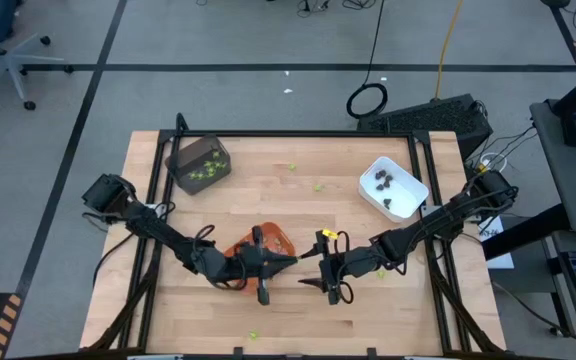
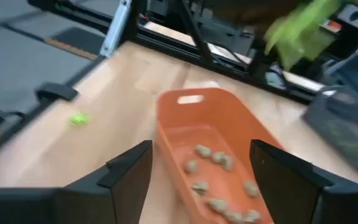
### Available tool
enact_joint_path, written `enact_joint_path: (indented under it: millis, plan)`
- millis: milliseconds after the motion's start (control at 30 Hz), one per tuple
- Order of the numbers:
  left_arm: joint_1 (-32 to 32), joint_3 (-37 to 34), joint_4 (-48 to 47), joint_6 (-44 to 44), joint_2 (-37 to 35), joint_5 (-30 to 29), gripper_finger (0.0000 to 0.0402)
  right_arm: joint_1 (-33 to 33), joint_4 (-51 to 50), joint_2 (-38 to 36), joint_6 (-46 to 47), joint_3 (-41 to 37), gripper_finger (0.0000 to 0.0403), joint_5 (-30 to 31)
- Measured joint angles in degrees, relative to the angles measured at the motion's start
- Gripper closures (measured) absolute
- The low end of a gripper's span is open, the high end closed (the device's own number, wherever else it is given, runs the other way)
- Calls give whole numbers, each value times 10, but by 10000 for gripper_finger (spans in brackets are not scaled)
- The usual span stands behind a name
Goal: Sort Halloween decoration
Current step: Put the green spider toy into the black bin
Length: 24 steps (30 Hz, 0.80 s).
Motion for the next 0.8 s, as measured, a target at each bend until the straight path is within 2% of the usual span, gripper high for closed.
enact_joint_path:
  millis: [133,267,500,633,800]
  plan:
    - [14,0,1,-66,-16,-1,401,-3,-11,0,-24,0,145,28]
    - [24,0,20,-114,-17,0,401,-8,-11,0,-21,0,146,29]
    - [33,0,35,-127,-22,4,401,-11,-55,-3,-14,0,156,29]
    - [33,0,36,-92,-30,2,401,-11,-89,-15,-28,0,162,28]
    - [33,0,36,12,-31,-10,401,-11,-133,-36,-41,0,167,27]
